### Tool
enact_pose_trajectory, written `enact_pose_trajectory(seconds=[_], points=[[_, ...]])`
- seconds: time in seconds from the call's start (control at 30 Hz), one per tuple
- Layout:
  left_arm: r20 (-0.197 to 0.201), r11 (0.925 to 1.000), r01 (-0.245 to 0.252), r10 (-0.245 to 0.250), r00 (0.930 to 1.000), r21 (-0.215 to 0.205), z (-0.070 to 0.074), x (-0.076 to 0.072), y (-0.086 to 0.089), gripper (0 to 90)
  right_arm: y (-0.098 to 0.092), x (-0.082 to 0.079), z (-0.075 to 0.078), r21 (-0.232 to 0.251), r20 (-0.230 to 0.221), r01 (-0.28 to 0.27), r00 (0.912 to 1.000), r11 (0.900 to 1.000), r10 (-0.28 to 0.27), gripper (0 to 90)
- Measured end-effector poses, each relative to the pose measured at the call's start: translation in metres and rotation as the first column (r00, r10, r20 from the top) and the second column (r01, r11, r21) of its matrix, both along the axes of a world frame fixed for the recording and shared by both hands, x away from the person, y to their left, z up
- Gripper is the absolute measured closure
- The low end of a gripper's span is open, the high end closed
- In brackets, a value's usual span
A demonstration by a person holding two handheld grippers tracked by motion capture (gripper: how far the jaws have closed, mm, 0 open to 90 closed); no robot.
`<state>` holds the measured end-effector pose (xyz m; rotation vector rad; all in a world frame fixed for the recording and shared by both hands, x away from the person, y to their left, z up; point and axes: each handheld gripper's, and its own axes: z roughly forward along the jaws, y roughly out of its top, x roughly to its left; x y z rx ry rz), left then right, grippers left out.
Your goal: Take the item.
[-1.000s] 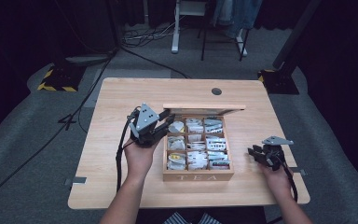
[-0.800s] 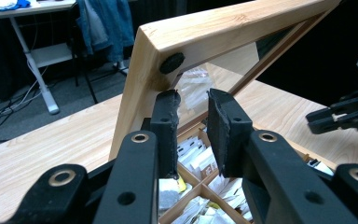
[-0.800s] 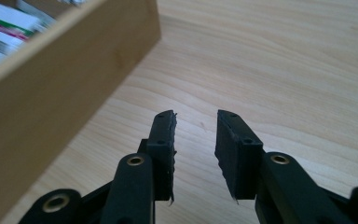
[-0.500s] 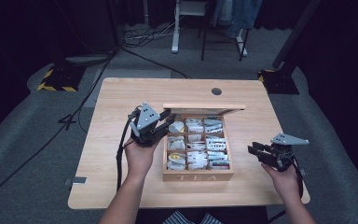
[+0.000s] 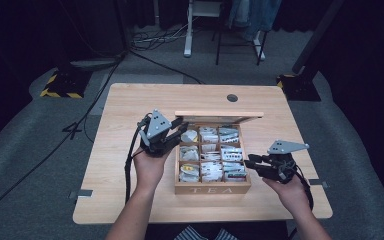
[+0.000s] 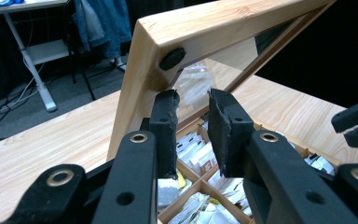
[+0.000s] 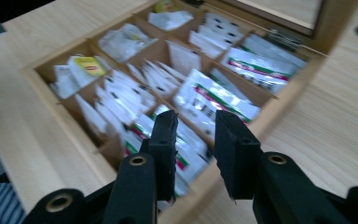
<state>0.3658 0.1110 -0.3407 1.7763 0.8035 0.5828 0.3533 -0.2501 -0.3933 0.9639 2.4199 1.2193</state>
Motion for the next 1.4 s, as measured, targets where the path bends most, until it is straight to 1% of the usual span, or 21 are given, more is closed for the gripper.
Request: enact_pose_trajectory(seconds=[0.13, 0.2, 0.27, 0.3, 0.33, 0.37, 0.43, 0.5, 0.53, 0.57, 0.6, 0.63, 0.8, 0.83, 0.97, 1.0, 1.1, 1.2, 1.27, 1.33, 1.4], points=[[0.001, 1.0000, 0.000, 0.000, 1.0000, 0.001, 0.000, 0.000, 0.000, 72.1, 0.020, -0.002, 0.005, -0.021, -0.017, -0.068, 0.9975, 0.997, 0.068, 70.4], [0.001, 1.0000, 0.001, -0.001, 1.0000, 0.001, 0.000, 0.000, 0.000, 71.7, 0.030, -0.003, 0.006, -0.035, -0.025, -0.103, 0.9944, 0.994, 0.103, 71.1], [-0.001, 1.0000, 0.003, -0.003, 1.0000, 0.000, 0.000, 0.000, 0.000, 71.3, 0.040, -0.004, 0.005, -0.040, -0.038, -0.136, 0.9902, 0.990, 0.135, 71.3], [-0.002, 1.0000, 0.004, -0.004, 1.0000, -0.002, 0.000, 0.000, 0.000, 71.3, 0.044, -0.004, 0.005, -0.039, -0.049, -0.148, 0.9881, 0.988, 0.146, 71.8], [-0.002, 1.0000, 0.004, -0.004, 1.0000, -0.002, 0.000, 0.000, 0.000, 71.3, 0.044, -0.004, 0.005, -0.039, -0.049, -0.148, 0.9881, 0.988, 0.146, 71.8], [-0.001, 1.0000, 0.004, -0.004, 1.0000, -0.002, 0.000, 0.000, 0.000, 71.3, 0.052, -0.002, 0.001, -0.039, -0.080, -0.167, 0.9832, 0.985, 0.164, 73.2], [-0.001, 1.0000, 0.005, -0.005, 1.0000, -0.002, 0.000, 0.000, 0.000, 71.3, 0.058, -0.001, -0.004, -0.039, -0.105, -0.181, 0.9788, 0.983, 0.176, 73.8], [-0.001, 1.0000, 0.007, -0.007, 1.0000, -0.002, 0.000, 0.000, 0.001, 71.3, 0.063, -0.001, -0.008, -0.036, -0.120, -0.195, 0.9745, 0.980, 0.190, 74.3], [-0.001, 1.0000, 0.007, -0.007, 1.0000, -0.002, 0.000, 0.000, 0.001, 71.3, 0.063, -0.001, -0.008, -0.036, -0.120, -0.195, 0.9745, 0.980, 0.190, 74.3], [-0.002, 1.0000, 0.008, -0.008, 1.0000, -0.002, -0.001, 0.000, 0.001, 71.3, 0.069, 0.000, -0.012, -0.044, -0.125, -0.201, 0.9729, 0.979, 0.194, 74.6], [-0.002, 1.0000, 0.008, -0.008, 1.0000, -0.002, -0.001, 0.000, 0.001, 71.3, 0.069, 0.000, -0.012, -0.044, -0.125, -0.201, 0.9729, 0.979, 0.194, 74.6], [-0.004, 0.9999, 0.011, -0.011, 0.9999, -0.005, -0.001, 0.000, 0.002, 71.3, 0.073, 0.002, -0.014, -0.044, -0.134, -0.204, 0.9713, 0.978, 0.197, 74.7], [-0.014, 0.9998, 0.017, -0.017, 0.9998, -0.005, -0.001, 0.001, 0.003, 70.7, 0.078, 0.003, -0.018, -0.052, -0.139, -0.218, 0.9679, 0.974, 0.209, 73.5], [-0.018, 0.9998, 0.018, -0.018, 0.9997, -0.004, -0.001, 0.001, 0.003, 70.7, 0.080, 0.004, -0.021, -0.062, -0.143, -0.217, 0.9679, 0.974, 0.207, 73.2], [-0.018, 0.9998, 0.018, -0.018, 0.9997, 0.000, -0.001, 0.001, 0.004, 70.7, 0.083, 0.004, -0.026, -0.065, -0.166, -0.227, 0.9626, 0.972, 0.214, 73.3], [-0.018, 0.9999, 0.017, -0.017, 0.9997, -0.001, -0.001, 0.001, 0.005, 70.7, 0.084, 0.004, -0.027, -0.063, -0.170, -0.233, 0.9608, 0.971, 0.219, 73.4], [-0.019, 0.9998, 0.017, -0.017, 0.9997, -0.004, 0.000, 0.001, 0.006, 70.7, 0.087, 0.004, -0.027, -0.032, -0.192, -0.244, 0.9532, 0.969, 0.233, 73.9], [-0.017, 0.9999, 0.015, -0.015, 0.9997, -0.002, 0.000, 0.001, 0.006, 70.5, 0.090, 0.004, -0.029, -0.025, -0.195, -0.253, 0.9499, 0.967, 0.244, 75.1], [-0.016, 0.9999, 0.013, -0.013, 0.9998, 0.001, 0.000, 0.000, 0.005, 70.2, 0.090, 0.004, -0.029, -0.016, -0.199, -0.251, 0.9492, 0.968, 0.243, 75.8], [-0.017, 0.9999, 0.014, -0.014, 0.9998, 0.000, 0.000, 0.000, 0.006, 70.2, 0.091, 0.006, -0.030, -0.026, -0.198, -0.247, 0.9511, 0.969, 0.237, 76.9], [-0.016, 0.9999, 0.012, -0.012, 0.9998, 0.001, 0.000, 0.000, 0.005, 70.2, 0.092, 0.007, -0.031, -0.030, -0.202, -0.244, 0.9511, 0.969, 0.234, 77.7]])
